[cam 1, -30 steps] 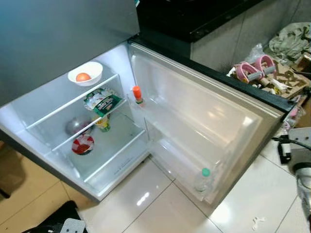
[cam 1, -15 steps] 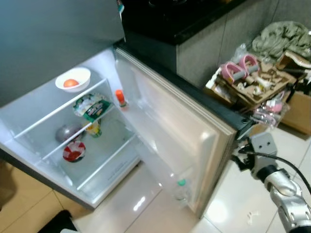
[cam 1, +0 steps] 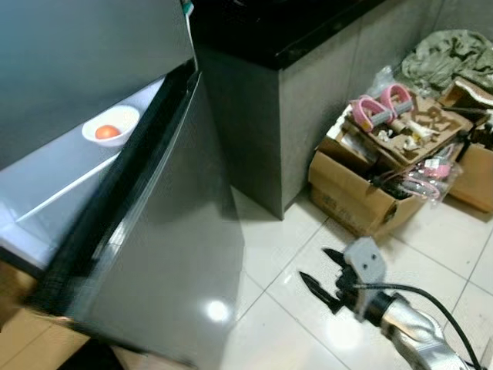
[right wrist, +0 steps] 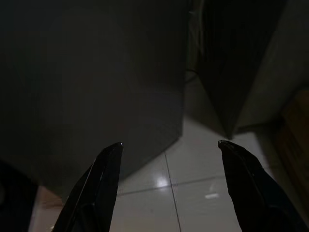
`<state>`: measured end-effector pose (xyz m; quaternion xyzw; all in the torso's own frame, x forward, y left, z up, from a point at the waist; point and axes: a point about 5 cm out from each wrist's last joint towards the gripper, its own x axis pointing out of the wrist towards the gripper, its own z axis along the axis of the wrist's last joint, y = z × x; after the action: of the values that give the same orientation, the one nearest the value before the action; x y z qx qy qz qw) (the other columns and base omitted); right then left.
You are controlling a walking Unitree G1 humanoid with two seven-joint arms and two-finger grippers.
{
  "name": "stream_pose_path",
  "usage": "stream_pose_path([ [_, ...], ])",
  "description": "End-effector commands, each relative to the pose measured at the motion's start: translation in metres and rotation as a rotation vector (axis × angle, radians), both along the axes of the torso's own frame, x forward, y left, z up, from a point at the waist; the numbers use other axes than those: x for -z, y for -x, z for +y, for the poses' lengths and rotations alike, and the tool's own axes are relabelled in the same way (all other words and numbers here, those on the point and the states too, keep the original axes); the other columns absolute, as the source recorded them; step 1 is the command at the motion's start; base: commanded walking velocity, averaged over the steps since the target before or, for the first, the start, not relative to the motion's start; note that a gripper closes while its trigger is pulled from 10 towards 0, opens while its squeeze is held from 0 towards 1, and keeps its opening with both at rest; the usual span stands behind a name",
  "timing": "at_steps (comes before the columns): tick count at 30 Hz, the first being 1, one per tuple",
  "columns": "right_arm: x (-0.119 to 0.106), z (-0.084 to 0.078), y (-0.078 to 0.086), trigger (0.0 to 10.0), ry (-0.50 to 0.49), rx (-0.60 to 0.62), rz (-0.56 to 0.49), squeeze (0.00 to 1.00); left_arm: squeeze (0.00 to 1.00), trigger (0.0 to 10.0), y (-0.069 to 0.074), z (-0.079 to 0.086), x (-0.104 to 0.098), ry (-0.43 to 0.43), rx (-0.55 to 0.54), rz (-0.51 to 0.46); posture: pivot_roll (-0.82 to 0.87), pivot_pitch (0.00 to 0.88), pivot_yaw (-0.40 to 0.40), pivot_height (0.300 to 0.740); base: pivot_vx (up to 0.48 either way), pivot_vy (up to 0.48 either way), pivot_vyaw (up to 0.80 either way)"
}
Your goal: Restocking fridge
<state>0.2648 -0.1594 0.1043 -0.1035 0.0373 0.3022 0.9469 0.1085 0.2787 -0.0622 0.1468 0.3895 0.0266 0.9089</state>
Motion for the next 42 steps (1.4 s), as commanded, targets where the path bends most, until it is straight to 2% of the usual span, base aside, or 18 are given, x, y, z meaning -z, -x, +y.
stream_pose_path([
  [1,0.004,0.0,0.006,10.0,0.004,0.014,0.039,0.0,0.0,10.0,0.014,0.008,0.004,-0.023,-0.013,0.045,-0.17,0.246,0.11,0.707,0.0,0.0,0.0],
  [13,0.02,0.001,0.008,10.0,0.022,0.056,0.065,0.0,0.0,10.0,0.013,0.012,0.012,-0.03,-0.049,0.089,-0.17,0.237,0.107,0.707,0.0,0.0,0.0],
  [16,0.032,0.0,0.01,10.0,0.047,0.095,0.1,0.0,0.0,10.0,0.007,0.015,0.011,-0.035,-0.075,0.076,-0.17,0.231,0.104,0.707,0.0,0.0,0.0],
  [23,0.069,-0.008,0.014,10.0,0.1,0.267,0.187,0.0,0.0,10.0,-0.024,0.012,0.003,-0.012,-0.1,-0.021,-0.17,0.226,0.094,0.707,0.0,0.0,0.0],
  [24,0.069,-0.008,0.014,10.0,0.1,0.267,0.187,0.0,0.0,10.0,-0.024,0.012,0.003,-0.012,-0.1,-0.021,-0.17,0.226,0.094,0.707,0.0,0.0,0.0],
  [27,0.089,-0.013,0.019,10.0,0.107,0.392,0.235,0.0,0.0,10.0,-0.057,0.0,-0.008,0.03,-0.096,-0.139,-0.17,0.226,0.088,0.707,0.0,0.0,0.0],
  [28,0.089,-0.013,0.019,10.0,0.107,0.392,0.235,0.0,0.0,10.0,-0.057,0.0,-0.008,0.03,-0.096,-0.139,-0.17,0.226,0.088,0.707,0.0,0.0,0.0],
  [30,0.097,-0.017,0.021,10.0,0.116,0.474,0.247,0.0,0.0,10.0,-0.084,-0.011,-0.021,0.051,-0.073,-0.245,-0.17,0.226,0.086,0.707,0.0,0.0,0.0],
  [31,0.097,-0.017,0.021,10.0,0.116,0.474,0.247,0.0,0.0,10.0,-0.084,-0.011,-0.021,0.051,-0.073,-0.245,-0.17,0.226,0.086,0.707,0.0,0.0,0.0],
  [32,0.1,-0.027,0.021,10.0,0.139,0.572,0.241,0.0,0.0,10.0,-0.104,-0.025,-0.038,0.074,-0.038,-0.344,-0.17,0.225,0.084,0.707,0.0,0.0,0.0],
  [33,0.1,-0.027,0.021,10.0,0.139,0.572,0.241,0.0,0.0,10.0,-0.104,-0.025,-0.038,0.074,-0.038,-0.344,-0.17,0.225,0.084,0.707,0.0,0.0,0.0],
  [34,0.099,-0.043,0.021,10.0,0.19,0.721,0.194,0.0,0.0,10.0,-0.132,-0.06,-0.074,0.144,0.041,-0.503,-0.18,0.227,0.079,0.707,0.0,0.0,0.0],
  [35,0.099,-0.043,0.021,10.0,0.19,0.721,0.194,0.0,0.0,10.0,-0.132,-0.06,-0.074,0.144,0.041,-0.503,-0.18,0.227,0.079,0.707,0.0,0.0,0.0],
  [36,0.095,-0.049,0.02,10.0,0.21,0.762,0.159,0.0,0.0,10.0,-0.14,-0.076,-0.088,0.181,0.082,-0.554,-0.18,0.227,0.078,0.707,0.0,0.0,0.0],
  [37,0.095,-0.049,0.02,10.0,0.21,0.762,0.159,0.0,0.0,10.0,-0.14,-0.076,-0.088,0.181,0.082,-0.554,-0.18,0.227,0.078,0.707,0.0,0.0,0.0],
  [39,0.084,-0.056,0.016,10.0,0.253,0.796,0.065,0.0,0.0,10.0,-0.149,-0.104,-0.106,0.273,0.152,-0.605,-0.19,0.227,0.071,0.707,0.0,0.0,0.0],
  [40,0.084,-0.056,0.016,10.0,0.253,0.796,0.065,0.0,0.0,10.0,-0.149,-0.104,-0.106,0.273,0.152,-0.605,-0.19,0.227,0.071,0.707,0.0,0.0,0.0],
  [42,0.077,-0.061,0.013,10.0,0.25,0.825,0.017,0.0,0.0,10.0,-0.153,-0.124,-0.114,0.342,0.194,-0.621,-0.2,0.223,0.065,0.707,0.0,0.0,0.0],
])
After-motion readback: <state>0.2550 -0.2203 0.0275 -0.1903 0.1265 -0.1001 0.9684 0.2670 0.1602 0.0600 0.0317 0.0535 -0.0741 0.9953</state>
